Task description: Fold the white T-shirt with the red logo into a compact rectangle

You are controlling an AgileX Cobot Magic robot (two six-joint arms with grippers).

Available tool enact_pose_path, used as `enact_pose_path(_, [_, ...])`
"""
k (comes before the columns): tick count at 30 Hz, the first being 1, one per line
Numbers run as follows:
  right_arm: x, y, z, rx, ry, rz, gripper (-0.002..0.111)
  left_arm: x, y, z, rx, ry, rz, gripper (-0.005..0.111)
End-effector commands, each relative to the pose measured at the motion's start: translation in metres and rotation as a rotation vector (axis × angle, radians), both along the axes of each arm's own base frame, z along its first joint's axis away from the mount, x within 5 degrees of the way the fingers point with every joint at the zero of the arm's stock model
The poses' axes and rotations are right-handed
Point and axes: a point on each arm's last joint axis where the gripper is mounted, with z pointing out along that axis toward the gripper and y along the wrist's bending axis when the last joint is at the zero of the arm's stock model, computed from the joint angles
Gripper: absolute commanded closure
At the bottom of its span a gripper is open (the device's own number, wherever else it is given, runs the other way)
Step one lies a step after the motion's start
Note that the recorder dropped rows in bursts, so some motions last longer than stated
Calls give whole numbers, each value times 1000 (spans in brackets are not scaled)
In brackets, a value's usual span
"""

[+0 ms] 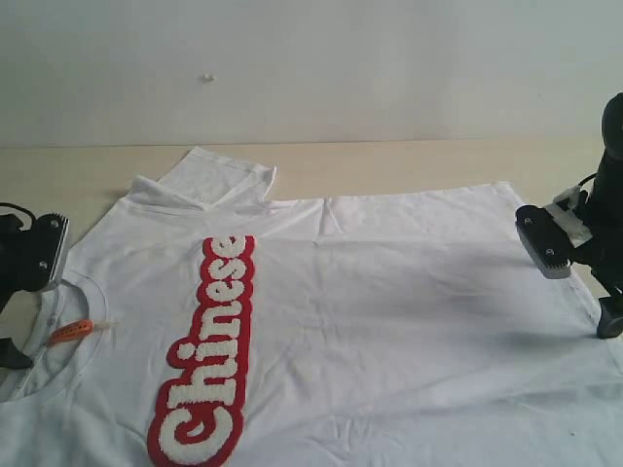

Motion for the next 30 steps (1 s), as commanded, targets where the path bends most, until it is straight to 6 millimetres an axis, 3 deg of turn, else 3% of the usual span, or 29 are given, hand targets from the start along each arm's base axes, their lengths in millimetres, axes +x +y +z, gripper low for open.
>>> enact_pose_path(1, [-1,2,-22,25,-5,-18,3,-12,-2,-35,-13,107,128,1])
enact_pose_path(7, [-1,2,-22,29,0,14,3,0,-4,-32,-44,193,198,1])
enact_pose_path(11, [-1,2,-22,29,2,14,3,6,-3,-43,-5,268,138,1])
enact_pose_path(14, [-1,2,-22,28,-5,14,3,4,-2,-54,70,291,-5,1])
enact_pose_path(19, [0,2,-22,28,-8,14,3,3,-9,-56,93,287,-110,1])
enact_pose_path(24, [-1,2,-22,28,-4,12,3,-5,-12,-71,81,392,-15,1])
enact_pose_path(30, [-2,2,-22,30,7,13,3,-14,-14,-86,90,486,-32,1])
